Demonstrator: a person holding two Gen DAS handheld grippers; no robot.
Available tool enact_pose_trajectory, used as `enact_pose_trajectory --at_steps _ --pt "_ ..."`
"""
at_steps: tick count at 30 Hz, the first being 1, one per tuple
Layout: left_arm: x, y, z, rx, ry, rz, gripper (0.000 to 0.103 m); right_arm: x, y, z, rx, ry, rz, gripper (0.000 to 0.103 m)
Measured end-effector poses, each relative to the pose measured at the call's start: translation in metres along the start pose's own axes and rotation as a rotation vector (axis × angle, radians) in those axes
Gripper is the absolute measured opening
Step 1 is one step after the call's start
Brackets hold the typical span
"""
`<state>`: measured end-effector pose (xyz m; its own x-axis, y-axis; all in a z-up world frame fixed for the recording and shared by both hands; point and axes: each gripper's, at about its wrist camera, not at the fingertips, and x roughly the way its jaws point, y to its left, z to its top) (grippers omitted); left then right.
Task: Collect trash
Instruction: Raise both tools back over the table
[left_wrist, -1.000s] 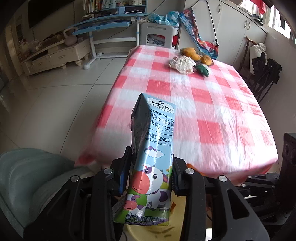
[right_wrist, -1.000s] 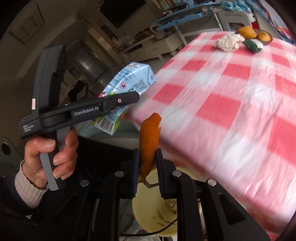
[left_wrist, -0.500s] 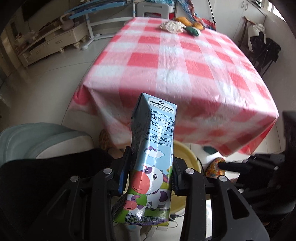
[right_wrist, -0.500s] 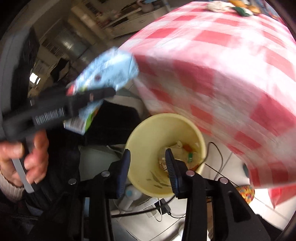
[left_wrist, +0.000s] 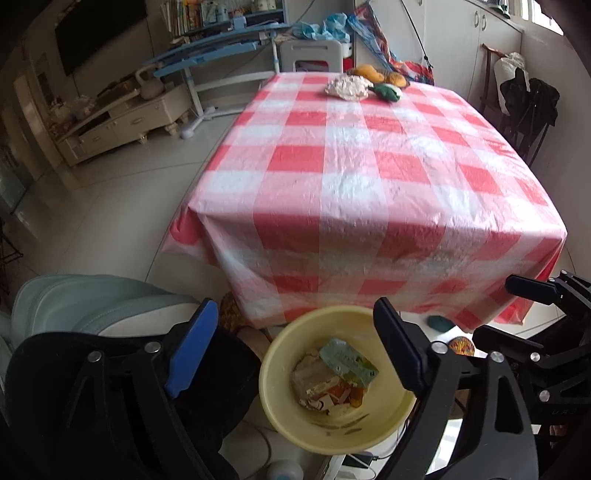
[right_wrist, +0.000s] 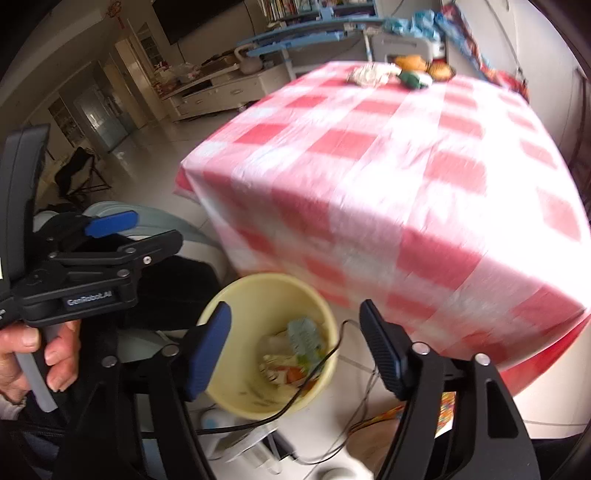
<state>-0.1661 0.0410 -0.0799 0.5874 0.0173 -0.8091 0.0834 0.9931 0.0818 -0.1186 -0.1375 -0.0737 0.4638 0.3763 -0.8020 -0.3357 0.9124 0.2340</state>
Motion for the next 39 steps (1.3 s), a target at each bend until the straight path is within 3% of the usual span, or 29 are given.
enact_pose_trajectory --at_steps 5,15,25,31,39 --pt "-0.010 -0.004 0.038 0.023 -0.089 0.001 0.087 -0.008 -0.008 0.018 -0.047 -0.086 -0.123 0.081" --pt "0.012 -0.030 0.164 0.065 -0.245 -0.020 0.088 -0.011 -0.057 0.098 -0.062 -0.194 -0.280 0.084" --pt "0.096 -0.038 0.258 0.038 -0.234 0.007 0.088 0.025 -0.112 0.185 -0.033 -0.278 -0.358 0.084" --pt "0.139 -0.044 0.283 0.053 -0.196 0.017 0.088 0.049 -0.122 0.206 -0.029 -0.282 -0.330 0.084" --pt "0.166 -0.043 0.301 0.064 -0.167 0.019 0.088 0.067 -0.133 0.219 -0.021 -0.263 -0.309 0.084"
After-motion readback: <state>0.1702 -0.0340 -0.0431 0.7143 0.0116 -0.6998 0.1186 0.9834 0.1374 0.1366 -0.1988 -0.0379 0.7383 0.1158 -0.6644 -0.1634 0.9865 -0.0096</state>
